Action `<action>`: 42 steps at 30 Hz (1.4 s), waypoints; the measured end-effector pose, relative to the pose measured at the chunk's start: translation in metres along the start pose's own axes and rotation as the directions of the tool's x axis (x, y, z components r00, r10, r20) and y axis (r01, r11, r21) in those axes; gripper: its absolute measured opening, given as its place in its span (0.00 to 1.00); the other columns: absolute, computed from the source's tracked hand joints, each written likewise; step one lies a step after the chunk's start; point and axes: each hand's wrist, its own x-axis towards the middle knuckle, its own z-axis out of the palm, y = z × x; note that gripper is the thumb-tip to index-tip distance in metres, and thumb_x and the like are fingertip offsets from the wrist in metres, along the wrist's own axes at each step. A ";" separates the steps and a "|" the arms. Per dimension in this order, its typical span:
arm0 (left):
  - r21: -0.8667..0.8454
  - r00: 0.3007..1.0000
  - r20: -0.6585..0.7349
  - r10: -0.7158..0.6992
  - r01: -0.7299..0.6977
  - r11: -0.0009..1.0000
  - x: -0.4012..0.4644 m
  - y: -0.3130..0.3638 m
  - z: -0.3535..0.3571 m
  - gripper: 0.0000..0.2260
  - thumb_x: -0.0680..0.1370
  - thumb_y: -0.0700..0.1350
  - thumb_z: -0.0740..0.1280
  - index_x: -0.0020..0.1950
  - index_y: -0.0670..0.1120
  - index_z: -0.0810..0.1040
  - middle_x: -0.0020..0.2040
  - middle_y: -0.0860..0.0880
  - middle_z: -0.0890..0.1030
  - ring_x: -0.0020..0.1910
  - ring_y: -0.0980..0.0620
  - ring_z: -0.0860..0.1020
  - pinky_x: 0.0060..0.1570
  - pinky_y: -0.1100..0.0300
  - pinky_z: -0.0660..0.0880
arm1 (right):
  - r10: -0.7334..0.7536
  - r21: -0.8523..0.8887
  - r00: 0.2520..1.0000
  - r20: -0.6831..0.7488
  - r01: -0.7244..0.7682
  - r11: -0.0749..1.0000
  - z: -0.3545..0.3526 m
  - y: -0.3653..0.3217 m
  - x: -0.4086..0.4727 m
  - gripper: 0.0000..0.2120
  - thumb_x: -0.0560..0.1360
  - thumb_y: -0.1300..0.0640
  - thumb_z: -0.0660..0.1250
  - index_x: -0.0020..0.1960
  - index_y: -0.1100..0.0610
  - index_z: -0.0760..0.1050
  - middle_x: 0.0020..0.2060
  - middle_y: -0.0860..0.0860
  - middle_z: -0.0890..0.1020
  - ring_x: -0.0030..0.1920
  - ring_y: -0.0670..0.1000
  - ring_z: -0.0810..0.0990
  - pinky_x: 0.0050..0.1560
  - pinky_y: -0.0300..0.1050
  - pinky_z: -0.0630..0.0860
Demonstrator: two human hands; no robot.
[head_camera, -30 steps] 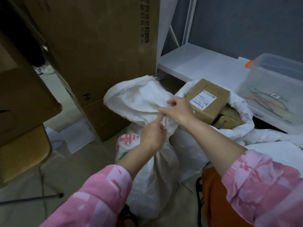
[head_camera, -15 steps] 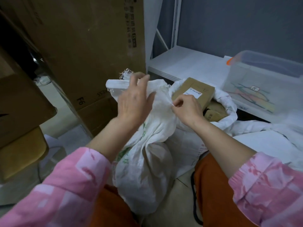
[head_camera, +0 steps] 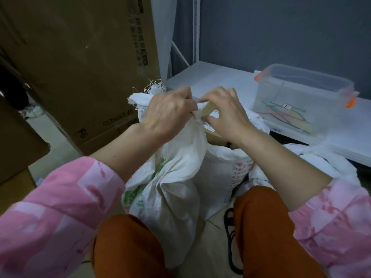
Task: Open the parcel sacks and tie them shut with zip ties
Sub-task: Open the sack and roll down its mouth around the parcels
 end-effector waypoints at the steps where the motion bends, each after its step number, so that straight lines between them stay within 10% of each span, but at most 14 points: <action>1: -0.001 0.997 -0.072 0.011 -0.011 1.000 0.000 -0.002 -0.003 0.08 0.74 0.43 0.65 0.44 0.45 0.85 0.40 0.45 0.78 0.35 0.43 0.77 0.29 0.52 0.75 | -0.032 0.002 0.999 0.024 0.032 0.999 -0.004 -0.002 0.004 0.11 0.72 0.57 0.72 0.54 0.52 0.79 0.52 0.46 0.76 0.53 0.47 0.65 0.52 0.41 0.67; 15: -0.023 0.911 -0.397 -0.112 0.112 0.993 0.010 -0.037 -0.068 0.06 0.73 0.45 0.69 0.40 0.43 0.81 0.39 0.47 0.79 0.36 0.50 0.75 0.30 0.54 0.73 | -0.151 0.363 0.984 -0.099 0.177 0.915 -0.029 -0.042 0.048 0.07 0.70 0.59 0.74 0.39 0.49 0.77 0.38 0.49 0.79 0.38 0.42 0.69 0.39 0.36 0.65; 21: -0.172 0.898 -0.132 -0.420 0.397 0.902 0.024 -0.048 -0.102 0.04 0.72 0.50 0.72 0.43 0.52 0.79 0.39 0.57 0.76 0.37 0.57 0.73 0.35 0.61 0.70 | -0.357 0.098 0.842 -0.405 0.427 0.899 -0.046 -0.056 0.066 0.03 0.69 0.66 0.66 0.40 0.59 0.76 0.35 0.47 0.74 0.40 0.48 0.69 0.39 0.41 0.68; 28: 0.081 0.957 -0.049 -0.287 0.290 0.954 -0.005 -0.046 -0.080 0.06 0.71 0.35 0.65 0.39 0.46 0.75 0.36 0.51 0.77 0.35 0.49 0.76 0.32 0.61 0.65 | -0.555 -0.335 0.682 -0.476 0.443 0.832 -0.029 -0.028 0.038 0.05 0.66 0.71 0.64 0.37 0.62 0.73 0.33 0.56 0.74 0.36 0.55 0.70 0.39 0.45 0.65; 34: -0.202 0.962 0.144 -0.231 0.257 0.945 0.018 -0.033 -0.090 0.15 0.72 0.45 0.70 0.58 0.53 0.76 0.49 0.58 0.77 0.45 0.56 0.73 0.44 0.61 0.71 | -0.728 -0.505 0.529 -0.436 0.526 0.685 -0.032 -0.024 0.024 0.07 0.66 0.73 0.63 0.35 0.63 0.74 0.31 0.56 0.74 0.32 0.55 0.68 0.35 0.47 0.62; 38: -0.096 0.962 0.252 -0.103 0.131 0.987 0.027 -0.027 -0.078 0.13 0.73 0.44 0.68 0.56 0.54 0.80 0.49 0.59 0.81 0.45 0.58 0.76 0.43 0.62 0.74 | -0.701 -0.480 0.553 -0.450 0.512 0.712 -0.034 -0.022 0.020 0.06 0.67 0.72 0.64 0.36 0.63 0.75 0.31 0.56 0.74 0.32 0.55 0.69 0.36 0.48 0.63; 42: 0.040 0.999 0.022 -0.035 0.034 0.999 0.027 -0.032 -0.064 0.08 0.74 0.39 0.62 0.45 0.46 0.80 0.39 0.50 0.80 0.38 0.48 0.78 0.37 0.52 0.77 | -0.557 -0.331 0.694 -0.456 0.449 0.830 -0.033 -0.013 0.016 0.03 0.69 0.67 0.66 0.39 0.62 0.75 0.33 0.54 0.75 0.35 0.54 0.71 0.39 0.46 0.66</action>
